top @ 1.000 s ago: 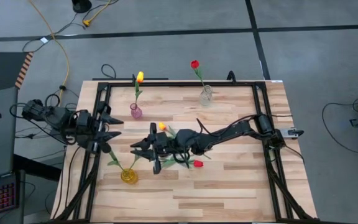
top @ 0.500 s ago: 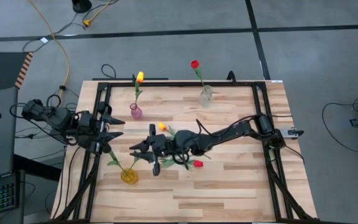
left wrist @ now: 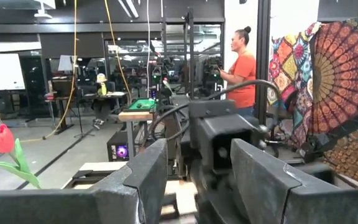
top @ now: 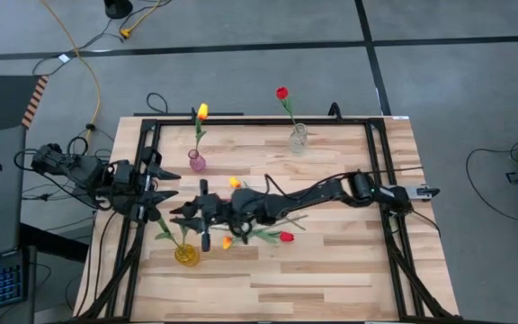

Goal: Sort flowers into vase by color
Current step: Put the right black tulip into the yellow vase

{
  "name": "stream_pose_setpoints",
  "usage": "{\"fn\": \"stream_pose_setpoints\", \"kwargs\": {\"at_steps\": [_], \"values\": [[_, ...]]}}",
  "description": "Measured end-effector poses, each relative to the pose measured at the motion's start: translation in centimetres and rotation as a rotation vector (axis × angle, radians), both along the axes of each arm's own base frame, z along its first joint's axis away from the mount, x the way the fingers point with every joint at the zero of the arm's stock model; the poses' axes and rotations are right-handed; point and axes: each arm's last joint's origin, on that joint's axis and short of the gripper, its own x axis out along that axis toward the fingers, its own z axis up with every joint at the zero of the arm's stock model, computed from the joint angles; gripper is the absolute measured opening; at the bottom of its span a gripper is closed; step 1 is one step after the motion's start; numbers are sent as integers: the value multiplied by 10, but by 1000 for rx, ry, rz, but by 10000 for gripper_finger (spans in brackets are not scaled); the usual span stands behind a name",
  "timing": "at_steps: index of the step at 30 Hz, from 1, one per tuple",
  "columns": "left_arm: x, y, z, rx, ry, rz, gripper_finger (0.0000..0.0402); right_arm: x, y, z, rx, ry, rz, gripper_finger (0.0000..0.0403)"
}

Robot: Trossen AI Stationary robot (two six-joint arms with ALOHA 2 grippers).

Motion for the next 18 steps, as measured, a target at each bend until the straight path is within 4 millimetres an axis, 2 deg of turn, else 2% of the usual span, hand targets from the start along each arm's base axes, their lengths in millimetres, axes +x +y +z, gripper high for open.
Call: {"fn": "stream_pose_setpoints", "kwargs": {"at_steps": [5,14,18], "values": [[0,0,0,9,1,-1,164,16,3,-4,-23,101,2,119],[0,0,0,19,0,1,164,17,4,-6,-32,136,4,120],[0,0,0,19,0,1,164,17,4,-8,-38,164,4,141]]}}
